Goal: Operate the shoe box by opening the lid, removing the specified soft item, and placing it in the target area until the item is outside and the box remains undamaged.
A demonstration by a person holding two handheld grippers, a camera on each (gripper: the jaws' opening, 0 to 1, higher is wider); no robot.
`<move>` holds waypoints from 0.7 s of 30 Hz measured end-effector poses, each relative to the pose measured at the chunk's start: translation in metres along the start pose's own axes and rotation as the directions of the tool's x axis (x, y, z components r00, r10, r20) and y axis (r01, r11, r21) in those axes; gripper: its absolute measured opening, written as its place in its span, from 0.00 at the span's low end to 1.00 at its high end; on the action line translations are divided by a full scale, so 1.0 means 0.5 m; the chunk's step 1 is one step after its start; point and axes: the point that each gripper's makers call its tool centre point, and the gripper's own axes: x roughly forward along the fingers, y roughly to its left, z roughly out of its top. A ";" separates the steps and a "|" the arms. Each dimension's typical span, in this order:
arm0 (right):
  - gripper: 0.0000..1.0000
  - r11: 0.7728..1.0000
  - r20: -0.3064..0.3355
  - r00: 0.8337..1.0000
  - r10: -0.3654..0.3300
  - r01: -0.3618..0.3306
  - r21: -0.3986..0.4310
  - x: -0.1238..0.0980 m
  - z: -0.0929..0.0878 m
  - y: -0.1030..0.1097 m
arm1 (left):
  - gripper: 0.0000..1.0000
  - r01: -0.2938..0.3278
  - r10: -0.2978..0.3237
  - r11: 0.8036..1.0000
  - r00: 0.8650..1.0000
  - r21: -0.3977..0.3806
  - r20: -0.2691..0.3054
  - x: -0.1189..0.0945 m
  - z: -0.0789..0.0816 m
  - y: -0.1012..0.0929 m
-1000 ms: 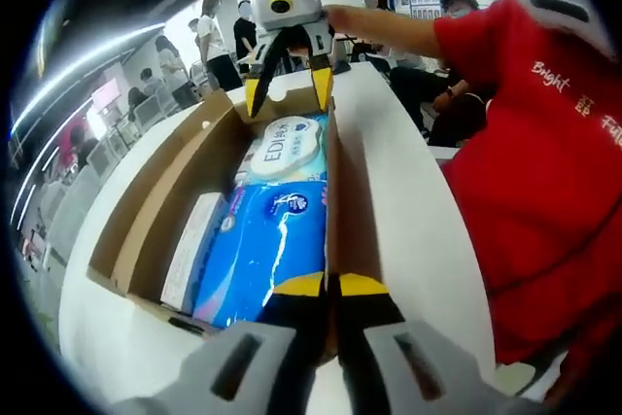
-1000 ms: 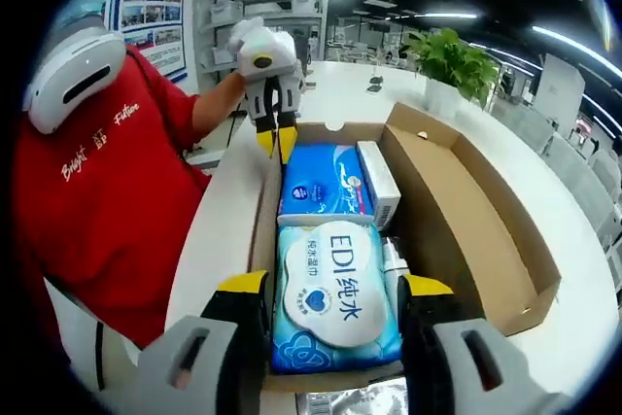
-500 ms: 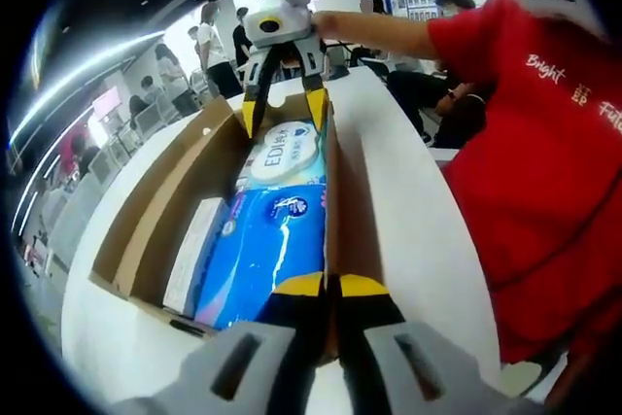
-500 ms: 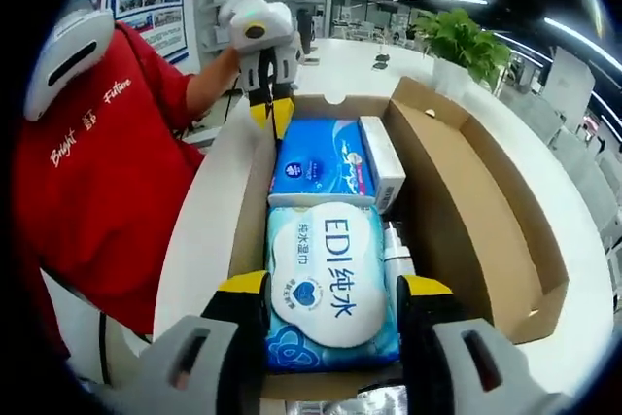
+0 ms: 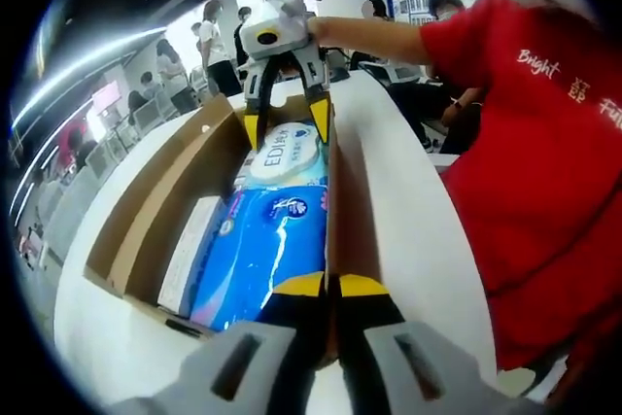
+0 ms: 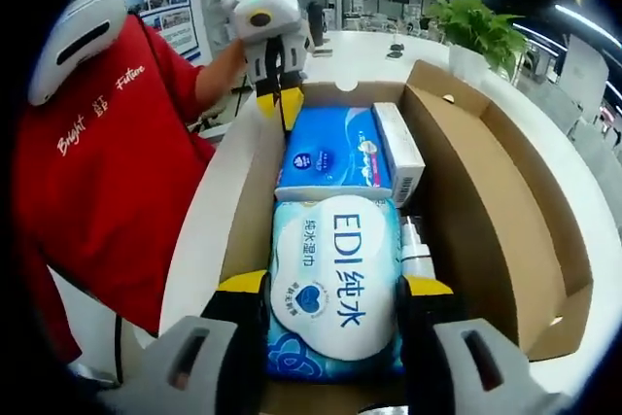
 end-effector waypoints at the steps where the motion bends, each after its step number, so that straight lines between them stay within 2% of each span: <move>1: 0.55 1.000 -0.005 1.000 0.003 -0.003 -0.002 -0.001 -0.002 0.000 | 0.02 -0.001 0.001 1.000 1.000 0.001 0.000 0.000 0.000 0.000; 2: 0.57 0.999 -0.072 0.997 0.024 -0.027 -0.028 0.010 -0.009 0.003 | 0.02 -0.003 0.003 1.000 1.000 0.001 -0.001 0.000 0.000 0.001; 6: 0.57 0.998 -0.116 0.993 0.020 -0.027 -0.059 0.017 -0.008 0.002 | 0.02 -0.001 0.001 1.000 1.000 -0.008 -0.007 0.002 -0.002 0.005; 11: 0.57 0.998 -0.139 0.990 0.034 -0.042 -0.053 0.021 -0.010 0.001 | 0.02 0.027 -0.027 1.000 1.000 -0.009 -0.007 0.007 -0.004 0.006; 13: 0.57 0.998 -0.144 0.989 0.040 -0.047 -0.043 0.026 -0.012 0.001 | 0.01 0.055 -0.055 0.998 0.998 -0.041 0.002 0.009 -0.007 0.007; 21: 0.60 0.998 -0.195 0.980 0.039 -0.046 -0.034 0.046 -0.010 0.009 | 0.01 0.064 -0.063 0.998 0.998 -0.027 0.018 0.004 -0.009 -0.001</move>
